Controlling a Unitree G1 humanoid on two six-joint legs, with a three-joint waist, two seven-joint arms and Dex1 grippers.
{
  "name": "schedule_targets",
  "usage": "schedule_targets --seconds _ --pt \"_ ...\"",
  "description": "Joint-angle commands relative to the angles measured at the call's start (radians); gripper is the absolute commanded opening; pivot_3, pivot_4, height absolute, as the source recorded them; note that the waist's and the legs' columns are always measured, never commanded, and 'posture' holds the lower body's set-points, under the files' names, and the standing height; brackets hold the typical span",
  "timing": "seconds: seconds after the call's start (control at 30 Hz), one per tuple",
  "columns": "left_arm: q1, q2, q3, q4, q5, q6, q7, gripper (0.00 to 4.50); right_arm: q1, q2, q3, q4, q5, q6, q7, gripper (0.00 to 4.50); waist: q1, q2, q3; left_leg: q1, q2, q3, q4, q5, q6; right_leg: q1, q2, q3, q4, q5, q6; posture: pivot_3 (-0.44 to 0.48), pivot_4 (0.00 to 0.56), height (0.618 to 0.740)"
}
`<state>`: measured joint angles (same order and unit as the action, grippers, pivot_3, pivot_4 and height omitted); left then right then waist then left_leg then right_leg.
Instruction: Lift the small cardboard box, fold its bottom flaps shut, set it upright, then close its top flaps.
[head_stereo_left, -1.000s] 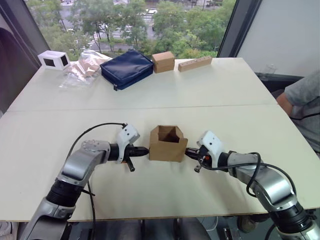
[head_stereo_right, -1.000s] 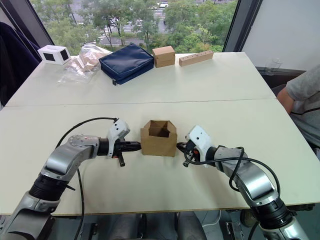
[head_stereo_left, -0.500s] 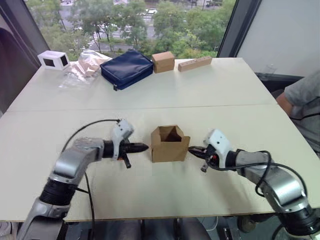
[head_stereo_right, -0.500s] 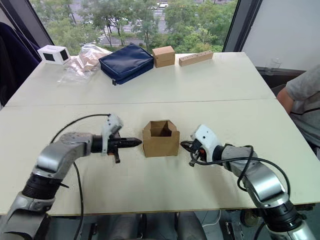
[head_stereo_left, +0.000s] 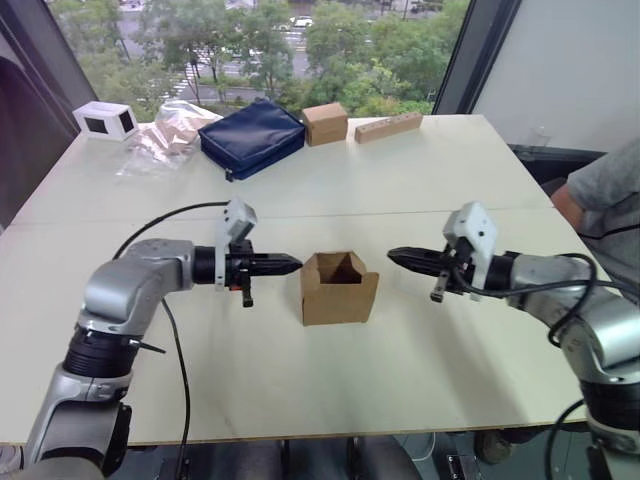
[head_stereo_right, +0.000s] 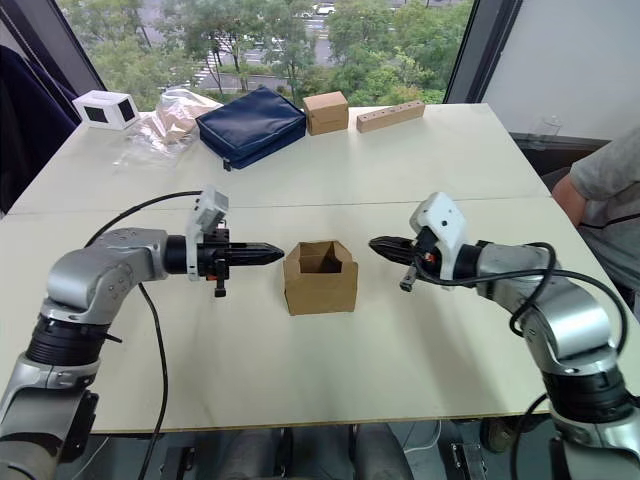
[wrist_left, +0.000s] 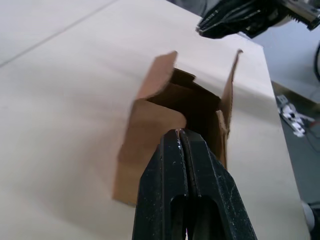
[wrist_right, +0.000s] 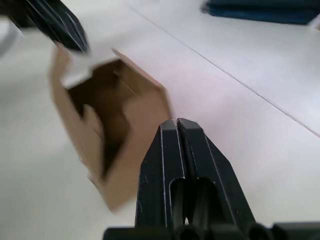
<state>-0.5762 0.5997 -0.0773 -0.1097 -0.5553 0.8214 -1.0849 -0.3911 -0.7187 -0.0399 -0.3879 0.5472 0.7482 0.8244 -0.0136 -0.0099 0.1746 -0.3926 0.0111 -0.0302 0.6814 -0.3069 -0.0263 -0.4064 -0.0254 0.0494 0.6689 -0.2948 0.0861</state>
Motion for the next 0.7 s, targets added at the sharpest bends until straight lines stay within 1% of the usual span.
schedule_targets --seconds 0.03,0.27,0.4,0.57,0.7 --pt "-0.007 -0.007 -0.007 -0.013 0.005 -0.036 0.006 0.01 -0.034 0.007 0.02 0.007 0.002 -0.02 0.019 0.0 0.0 0.0 0.0 0.0 0.0 0.0 0.0 0.0 0.0 0.0 0.0 0.0 0.0 0.0 0.0 0.0 0.15 0.74" --pt "0.0 -0.013 -0.069 0.006 0.065 -0.101 0.007 0.01 -0.047 0.023 0.093 0.025 -0.021 -0.037 0.044 0.0 0.001 0.0 0.0 0.0 0.0 0.0 0.0 0.0 0.0 0.0 0.0 0.0 0.0 0.0 0.0 0.0 0.15 0.74" --pt "0.006 -0.011 -0.113 0.033 0.114 -0.146 0.0 0.01 -0.055 0.046 0.126 0.08 -0.047 -0.067 0.052 0.0 0.001 0.0 0.0 0.0 0.0 0.0 0.0 0.0 0.0 0.0 0.0 0.0 0.0 0.0 0.0 0.0 0.15 0.74" --pt "0.006 -0.022 -0.135 0.065 0.156 -0.184 0.009 0.01 -0.059 0.061 0.145 0.129 -0.07 -0.094 0.065 0.0 0.002 0.0 0.0 0.0 0.0 0.0 0.0 0.0 0.0 0.0 0.0 0.0 0.0 0.0 0.0 0.0 0.15 0.74" --pt "0.008 -0.03 -0.14 0.071 0.165 -0.196 0.013 0.01 -0.064 0.068 0.171 0.159 -0.096 -0.107 0.08 0.0 0.002 0.0 0.0 0.0 0.0 0.0 0.0 0.0 0.0 0.0 0.0 0.0 0.0 0.0 0.0 0.0 0.15 0.74"
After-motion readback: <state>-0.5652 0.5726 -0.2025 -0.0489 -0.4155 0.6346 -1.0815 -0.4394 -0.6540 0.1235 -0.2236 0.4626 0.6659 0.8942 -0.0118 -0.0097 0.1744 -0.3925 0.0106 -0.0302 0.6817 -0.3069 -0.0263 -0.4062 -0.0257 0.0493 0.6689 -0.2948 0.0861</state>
